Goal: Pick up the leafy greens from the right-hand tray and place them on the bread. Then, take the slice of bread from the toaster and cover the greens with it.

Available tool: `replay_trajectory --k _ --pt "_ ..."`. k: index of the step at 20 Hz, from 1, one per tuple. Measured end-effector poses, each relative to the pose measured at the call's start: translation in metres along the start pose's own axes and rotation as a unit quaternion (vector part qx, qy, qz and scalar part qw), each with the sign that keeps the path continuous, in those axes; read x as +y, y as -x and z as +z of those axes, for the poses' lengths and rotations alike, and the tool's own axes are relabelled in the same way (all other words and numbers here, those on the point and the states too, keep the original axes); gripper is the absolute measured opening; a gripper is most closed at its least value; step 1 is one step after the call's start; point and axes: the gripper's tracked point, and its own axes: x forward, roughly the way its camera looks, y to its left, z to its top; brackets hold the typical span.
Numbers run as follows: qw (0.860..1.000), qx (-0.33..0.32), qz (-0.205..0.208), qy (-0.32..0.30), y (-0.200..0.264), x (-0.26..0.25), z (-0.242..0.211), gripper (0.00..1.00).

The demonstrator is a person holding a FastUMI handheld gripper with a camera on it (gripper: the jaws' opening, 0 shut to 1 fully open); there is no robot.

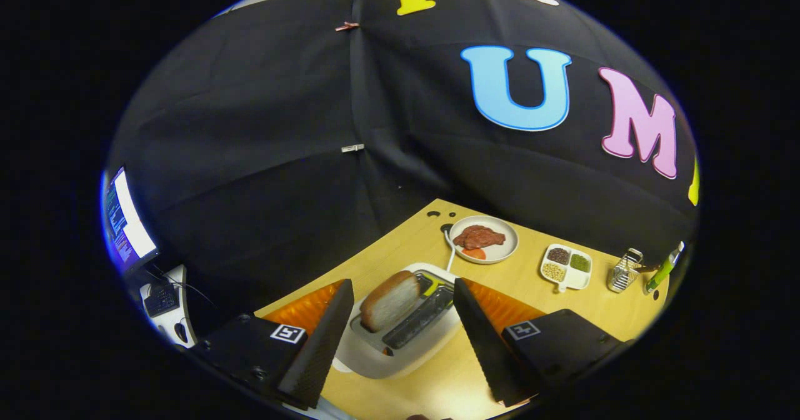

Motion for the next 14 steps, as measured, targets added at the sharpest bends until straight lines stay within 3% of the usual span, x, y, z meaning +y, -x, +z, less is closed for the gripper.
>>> replay_trajectory --k 14 --pt "0.995 0.069 -0.065 0.028 -0.084 0.020 -0.052 0.97"
